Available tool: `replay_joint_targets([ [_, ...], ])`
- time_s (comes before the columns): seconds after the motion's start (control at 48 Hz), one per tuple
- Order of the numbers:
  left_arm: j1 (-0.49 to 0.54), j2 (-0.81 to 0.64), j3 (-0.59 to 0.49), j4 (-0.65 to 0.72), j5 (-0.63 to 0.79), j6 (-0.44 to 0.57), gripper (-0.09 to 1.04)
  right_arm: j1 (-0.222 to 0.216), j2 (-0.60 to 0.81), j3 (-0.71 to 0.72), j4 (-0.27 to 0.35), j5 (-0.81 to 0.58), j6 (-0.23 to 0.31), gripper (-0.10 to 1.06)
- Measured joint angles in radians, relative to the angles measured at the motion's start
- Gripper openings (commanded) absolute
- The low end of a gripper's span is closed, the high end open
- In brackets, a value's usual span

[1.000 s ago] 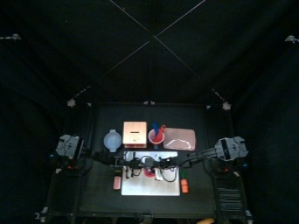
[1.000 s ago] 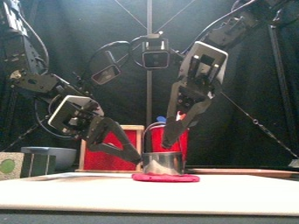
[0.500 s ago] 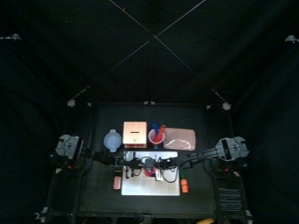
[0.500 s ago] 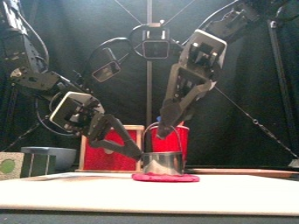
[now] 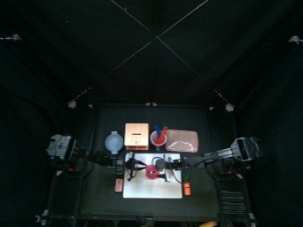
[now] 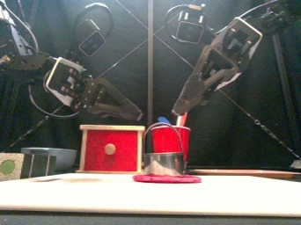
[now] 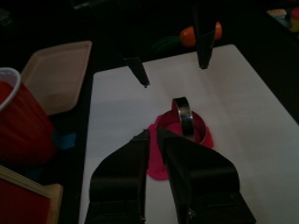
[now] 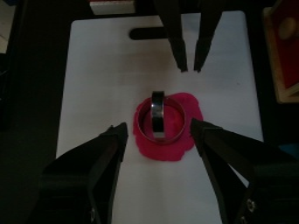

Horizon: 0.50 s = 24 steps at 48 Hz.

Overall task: Get the cutter from the drawer then cut the dough then place the extra dough in the bowl
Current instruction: Cut the dough

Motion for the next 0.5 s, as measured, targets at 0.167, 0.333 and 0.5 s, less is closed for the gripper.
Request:
replay_joint_targets([
  [0.167, -0.028, -0.002, -0.005, -0.021, -0.029, -0.006, 0.82, -0.002, -0.018, 0.103, 0.012, -0.213, 0.002, 0.91],
  [0.333, -0.029, 0.031, -0.009, -0.072, -0.066, -0.034, 0.92, -0.003, -0.012, 0.184, 0.055, -0.416, -0.002, 0.91],
  [0.5, -0.041, 0.117, -0.038, -0.081, -0.106, -0.054, 0.92, -0.002, 0.046, 0.196, 0.084, -0.482, -0.005, 0.91],
])
